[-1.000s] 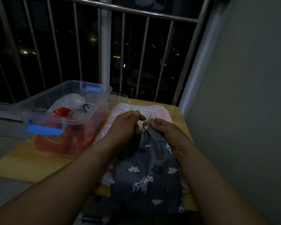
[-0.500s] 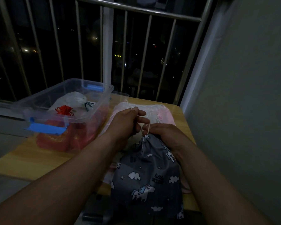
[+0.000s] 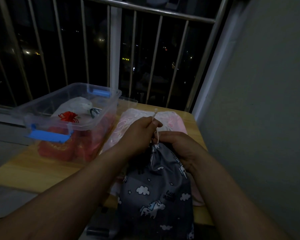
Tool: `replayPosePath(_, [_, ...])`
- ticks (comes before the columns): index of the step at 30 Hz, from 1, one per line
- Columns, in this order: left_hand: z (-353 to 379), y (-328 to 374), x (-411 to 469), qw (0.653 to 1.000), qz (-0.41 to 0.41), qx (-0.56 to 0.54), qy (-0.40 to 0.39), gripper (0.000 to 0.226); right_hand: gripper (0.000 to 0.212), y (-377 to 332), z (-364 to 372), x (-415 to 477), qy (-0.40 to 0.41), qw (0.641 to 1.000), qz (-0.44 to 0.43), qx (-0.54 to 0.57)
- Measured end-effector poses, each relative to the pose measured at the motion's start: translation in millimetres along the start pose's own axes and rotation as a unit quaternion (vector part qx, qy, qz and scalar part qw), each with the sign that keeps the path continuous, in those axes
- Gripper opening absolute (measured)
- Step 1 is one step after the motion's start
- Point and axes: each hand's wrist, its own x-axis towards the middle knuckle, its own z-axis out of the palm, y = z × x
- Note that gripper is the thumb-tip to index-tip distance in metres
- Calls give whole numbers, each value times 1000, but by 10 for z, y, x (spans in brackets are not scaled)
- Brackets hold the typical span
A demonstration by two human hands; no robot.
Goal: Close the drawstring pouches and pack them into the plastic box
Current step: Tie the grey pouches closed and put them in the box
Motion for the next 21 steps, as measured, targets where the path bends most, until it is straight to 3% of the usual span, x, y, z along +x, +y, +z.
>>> replayPosePath(4, [-23,-26,5,999,-15,27,-20,31,19,-4,2,-4,8,1000,-2,-2])
replayPosePath(9, [-32,-26,8,997,-12,69,31,33,27,9,-2,18,-4,1000,18,15])
replayPosePath(14, [-18,-45,-6,993,13,108,53,32,13,13,42,-18,-9,999,21,-25])
replayPosePath(21, [-184,-52,38,994,10,43,102,33,8,-12,11,30,44,998,35,8])
